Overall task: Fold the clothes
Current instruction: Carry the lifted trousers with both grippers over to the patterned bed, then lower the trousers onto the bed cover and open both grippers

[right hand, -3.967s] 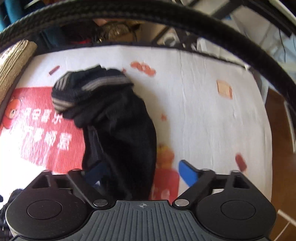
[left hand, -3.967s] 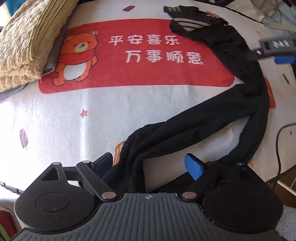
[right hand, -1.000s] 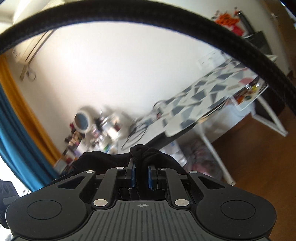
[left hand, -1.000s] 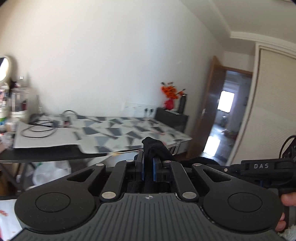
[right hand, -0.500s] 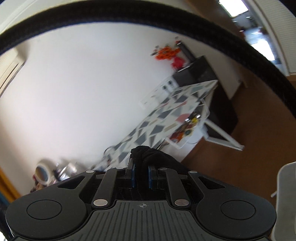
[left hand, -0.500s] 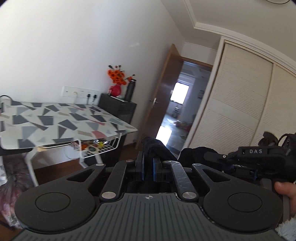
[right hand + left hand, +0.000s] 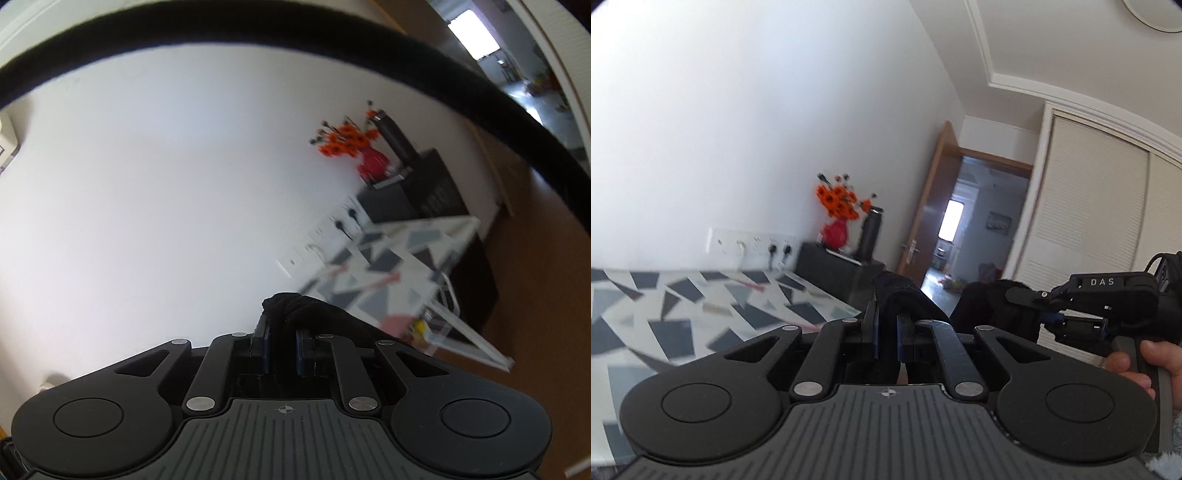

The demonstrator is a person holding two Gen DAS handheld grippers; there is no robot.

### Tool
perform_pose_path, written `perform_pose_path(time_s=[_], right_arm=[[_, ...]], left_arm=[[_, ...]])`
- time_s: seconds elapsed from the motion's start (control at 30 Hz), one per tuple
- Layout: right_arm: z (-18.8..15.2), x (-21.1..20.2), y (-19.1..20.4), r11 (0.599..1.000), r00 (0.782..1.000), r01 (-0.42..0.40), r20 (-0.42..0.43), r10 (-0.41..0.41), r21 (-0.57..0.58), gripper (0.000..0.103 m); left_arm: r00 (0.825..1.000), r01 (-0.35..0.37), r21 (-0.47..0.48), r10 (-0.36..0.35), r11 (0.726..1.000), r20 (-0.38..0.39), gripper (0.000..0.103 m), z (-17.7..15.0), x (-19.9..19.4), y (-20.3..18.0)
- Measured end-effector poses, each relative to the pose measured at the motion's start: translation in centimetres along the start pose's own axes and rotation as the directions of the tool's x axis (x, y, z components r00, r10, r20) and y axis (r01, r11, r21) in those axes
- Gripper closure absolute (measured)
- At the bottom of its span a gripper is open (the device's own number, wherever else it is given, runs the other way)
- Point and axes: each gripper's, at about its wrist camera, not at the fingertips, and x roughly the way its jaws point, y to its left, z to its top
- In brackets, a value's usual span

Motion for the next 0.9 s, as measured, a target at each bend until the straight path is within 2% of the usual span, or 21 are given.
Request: perform_pose_path(time_s=[0.13, 0.2, 0.33, 0.4, 0.5, 0.63, 0.7, 0.8, 0.9], right_arm=[[3.6, 7.9, 1.0, 0.999, 0.999, -0.034, 0.022, 0.033, 0.017, 0.091], [5.2, 11.9, 2.0, 0.998, 0.998, -0.064, 0.025, 0.064, -0.014, 0.091], [7.7, 19.8, 3.3, 0.987, 0.988, -0.155, 0.016, 0.156, -0.048, 0.091], [8.6, 23.8, 3.0, 0.978, 0.978, -0.207, -0.005, 0.207, -0.039, 0.091], [8.9, 31.0, 1.8, 0.964, 0.962, -0.266, -0.067, 0.265, -0.001, 0.091], [10.0, 41.3, -0.4, 0.953, 0.935, -0.29, -0.184, 0.302, 0.092, 0.091], [11.5, 46.0, -1.6, 0.95, 0.928, -0.288, -0.211, 0.308, 0.121, 0.091], [14.9, 51.3, -2.1, 0.948, 0.925, -0.299, -0.21, 0.316, 0.107, 0.091], [18.7, 54.3, -1.9, 0.923, 0.906, -0.381, -0.176, 0.385, 0.056, 0.091]], left_arm=[[0.997, -0.054, -0.022, 0.055, 0.998, 0.05, 0.094, 2.9, 2.4, 2.7], [0.993, -0.08, -0.016, 0.081, 0.997, 0.086, 0.094, 3.7, 2.9, 3.8], [0.983, -0.161, -0.034, 0.164, 0.986, 0.079, 0.094, 4.2, 4.9, 5.8], [0.978, -0.203, -0.025, 0.204, 0.979, 0.04, 0.094, 4.2, 6.9, 7.1], [0.947, -0.319, -0.038, 0.32, 0.947, 0.005, 0.094, 4.4, 10.3, 8.9], [0.914, -0.404, -0.105, 0.404, 0.909, -0.021, 0.094, 5.6, 15.8, 10.8], [0.899, -0.437, -0.13, 0.436, 0.89, -0.036, 0.094, 6.5, 18.8, 11.6], [0.877, -0.477, -0.152, 0.48, 0.866, -0.019, 0.094, 8.0, 22.5, 12.2], [0.837, -0.538, -0.148, 0.547, 0.83, 0.029, 0.094, 8.9, 24.6, 12.7]])
